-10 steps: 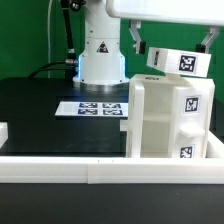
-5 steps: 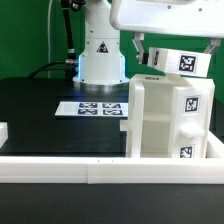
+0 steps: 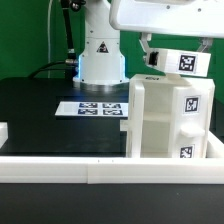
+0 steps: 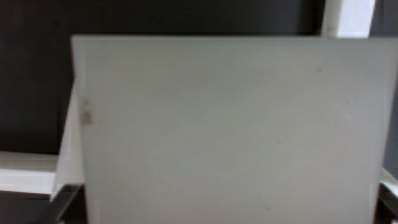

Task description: Assemble cabinet

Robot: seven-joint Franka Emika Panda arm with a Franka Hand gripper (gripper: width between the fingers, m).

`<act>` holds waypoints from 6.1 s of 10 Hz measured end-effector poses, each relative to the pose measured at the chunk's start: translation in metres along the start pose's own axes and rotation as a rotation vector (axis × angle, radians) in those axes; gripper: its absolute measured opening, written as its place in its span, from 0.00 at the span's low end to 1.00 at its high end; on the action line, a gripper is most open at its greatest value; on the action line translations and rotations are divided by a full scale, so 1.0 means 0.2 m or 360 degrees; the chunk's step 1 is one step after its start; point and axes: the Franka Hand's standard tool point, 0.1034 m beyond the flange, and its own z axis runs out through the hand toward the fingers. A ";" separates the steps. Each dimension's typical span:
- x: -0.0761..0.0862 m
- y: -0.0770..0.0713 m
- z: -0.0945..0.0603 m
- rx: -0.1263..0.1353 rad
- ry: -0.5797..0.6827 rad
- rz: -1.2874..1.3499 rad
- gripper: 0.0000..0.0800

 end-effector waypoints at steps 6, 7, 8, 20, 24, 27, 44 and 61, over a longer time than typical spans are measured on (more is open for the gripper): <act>0.00 -0.01 0.00 0.0004 0.0001 0.0375 0.70; 0.01 -0.01 0.00 0.0019 0.0018 0.0546 0.70; 0.01 -0.01 0.00 0.0023 0.0024 0.0675 0.70; 0.03 -0.07 0.00 0.0140 0.0080 0.1933 0.70; 0.06 -0.11 0.00 0.0275 0.0113 0.2443 0.70; 0.08 -0.11 0.00 0.0386 0.0061 0.2727 0.70; 0.07 -0.17 -0.15 0.0571 -0.0068 0.2402 1.00; 0.03 -0.19 -0.12 0.0363 0.0222 0.0489 1.00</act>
Offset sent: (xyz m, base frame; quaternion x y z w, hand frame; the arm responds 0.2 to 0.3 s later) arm 0.0000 0.0000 0.0000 0.0000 0.0000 0.1938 0.9810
